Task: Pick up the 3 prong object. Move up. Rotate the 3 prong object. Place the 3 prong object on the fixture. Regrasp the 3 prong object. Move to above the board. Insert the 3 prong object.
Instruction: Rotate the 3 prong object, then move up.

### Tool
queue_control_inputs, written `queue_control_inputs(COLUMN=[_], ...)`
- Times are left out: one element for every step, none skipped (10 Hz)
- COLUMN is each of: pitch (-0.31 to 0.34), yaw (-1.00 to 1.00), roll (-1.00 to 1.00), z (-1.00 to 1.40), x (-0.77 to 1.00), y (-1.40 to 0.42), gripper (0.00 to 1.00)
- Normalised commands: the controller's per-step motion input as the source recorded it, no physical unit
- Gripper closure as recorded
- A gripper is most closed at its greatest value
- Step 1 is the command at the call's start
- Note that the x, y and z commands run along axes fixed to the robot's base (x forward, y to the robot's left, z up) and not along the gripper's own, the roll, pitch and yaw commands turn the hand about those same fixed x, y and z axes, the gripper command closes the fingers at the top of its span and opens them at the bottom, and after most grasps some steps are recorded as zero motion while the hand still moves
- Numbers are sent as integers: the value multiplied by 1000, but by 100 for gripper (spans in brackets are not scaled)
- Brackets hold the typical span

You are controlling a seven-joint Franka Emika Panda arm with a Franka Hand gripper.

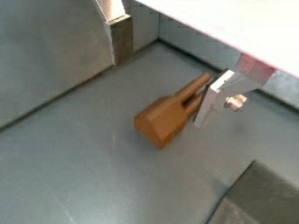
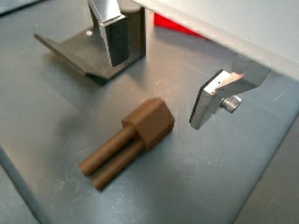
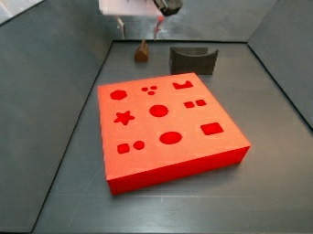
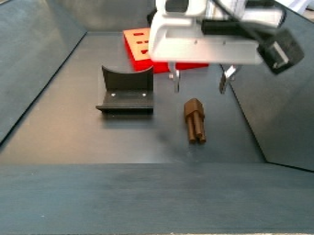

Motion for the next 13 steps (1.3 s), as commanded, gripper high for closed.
queue_control_inputs(pitch=[-33, -30, -27, -32, -40, -43, -49, -52, 0, 0, 12, 27, 36], yaw=[-26, -21, -14, -11, -4, 0, 6, 11, 0, 0, -1, -3, -7], roll=[-10, -15, -21, -23, -27, -29, -34, -37, 0, 0, -2, -3, 1], z=[-1000, -1000, -832, -748, -579, -495, -334, -215, 0, 833, 809, 750, 595], x=[39, 48, 49, 46, 39, 39, 35, 33, 0, 0, -15, -28, -24], y=[7, 8, 9, 7, 5, 5, 3, 3, 0, 0, -3, -4, 1], gripper=[0, 0, 0, 0, 0, 0, 0, 0, 100, 100, 100, 100, 100])
